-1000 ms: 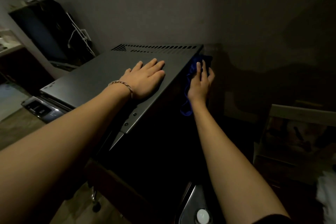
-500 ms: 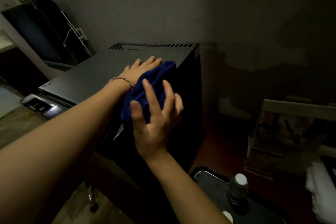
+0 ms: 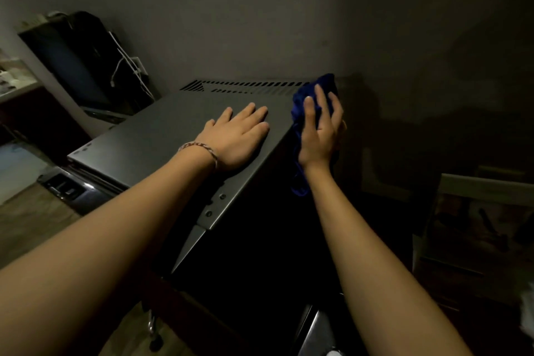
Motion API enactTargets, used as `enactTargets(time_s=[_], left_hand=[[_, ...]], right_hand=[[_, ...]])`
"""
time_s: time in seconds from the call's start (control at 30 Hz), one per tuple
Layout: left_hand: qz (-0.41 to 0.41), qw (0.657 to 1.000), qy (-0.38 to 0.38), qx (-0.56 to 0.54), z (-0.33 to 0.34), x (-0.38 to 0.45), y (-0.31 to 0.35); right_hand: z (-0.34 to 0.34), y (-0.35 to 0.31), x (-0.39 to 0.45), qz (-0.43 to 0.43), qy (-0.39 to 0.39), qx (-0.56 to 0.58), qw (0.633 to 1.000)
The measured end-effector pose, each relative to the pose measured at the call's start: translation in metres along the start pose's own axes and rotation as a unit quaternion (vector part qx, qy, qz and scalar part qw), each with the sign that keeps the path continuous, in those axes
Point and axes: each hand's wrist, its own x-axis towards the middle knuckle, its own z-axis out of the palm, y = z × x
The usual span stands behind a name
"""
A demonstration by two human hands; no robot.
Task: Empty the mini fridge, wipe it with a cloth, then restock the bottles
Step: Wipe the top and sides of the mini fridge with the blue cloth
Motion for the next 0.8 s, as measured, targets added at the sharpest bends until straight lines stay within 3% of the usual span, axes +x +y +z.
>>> enactTargets(time_s=[0.17,0.3,0.4,0.57,0.8], left_hand=[[0.000,1.000,0.009,-0.003,-0.001,-0.002,0.002],[0.000,1.000,0.023,-0.002,0.000,-0.005,0.005],[-0.006,1.000,0.028,-0.006,0.001,-0.005,0.005],[-0.009,1.000,0.024,-0.007,-0.001,-0.005,0.005],[0.035,0.999,0.001,0.024,0.001,-0.002,-0.003]], right_hand=[[-0.009,0.047,0.003,0.100,0.001,-0.004,0.995],[-0.023,0.070,-0.057,0.137,0.004,-0.052,0.989],[-0.027,0.054,-0.116,0.095,0.018,-0.060,0.994],[-0.027,-0.013,-0.191,-0.050,-0.048,-0.088,0.994],[-0.011,-0.033,-0.107,-0.097,-0.013,-0.078,0.992]])
